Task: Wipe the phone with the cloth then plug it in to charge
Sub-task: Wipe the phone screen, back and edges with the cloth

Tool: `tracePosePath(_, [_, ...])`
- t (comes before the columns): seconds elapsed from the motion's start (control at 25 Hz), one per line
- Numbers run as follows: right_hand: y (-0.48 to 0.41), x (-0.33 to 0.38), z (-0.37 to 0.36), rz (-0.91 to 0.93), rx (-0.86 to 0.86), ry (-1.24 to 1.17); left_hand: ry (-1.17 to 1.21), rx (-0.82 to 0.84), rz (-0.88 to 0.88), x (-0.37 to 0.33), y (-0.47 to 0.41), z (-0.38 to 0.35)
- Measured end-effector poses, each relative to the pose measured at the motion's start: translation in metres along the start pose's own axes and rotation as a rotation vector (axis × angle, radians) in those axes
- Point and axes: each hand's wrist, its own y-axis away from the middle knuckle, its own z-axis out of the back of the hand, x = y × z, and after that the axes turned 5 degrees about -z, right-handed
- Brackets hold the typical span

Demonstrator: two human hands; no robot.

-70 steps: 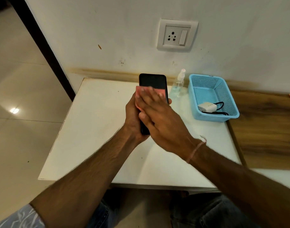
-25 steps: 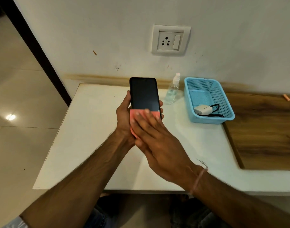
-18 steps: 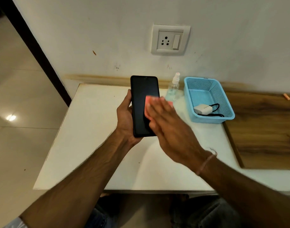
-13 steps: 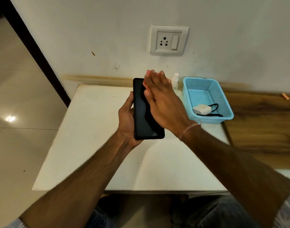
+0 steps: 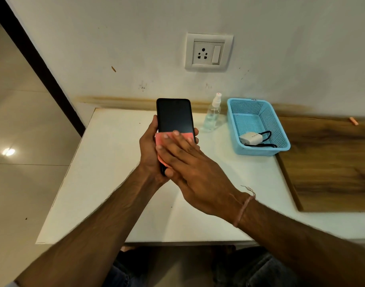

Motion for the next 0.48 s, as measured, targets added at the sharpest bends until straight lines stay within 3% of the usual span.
tracePosePath(0.12, [0.003, -0.011, 0.006, 0.008, -0.013, 0.07, 0.037, -0.024, -0.006, 0.001, 0.0, -0.001])
tracePosePath(0.32, [-0.035, -0.027, 0.017, -0.197, -0.121, 0.0, 0.034, -0.026, -0.004, 0.004, -0.001, -0.005])
tracePosePath(0.48, [-0.063, -0.026, 0.018, -0.253, -0.168, -0.012, 0.04, -0.051, -0.039, 0.008, 0.0, -0.007])
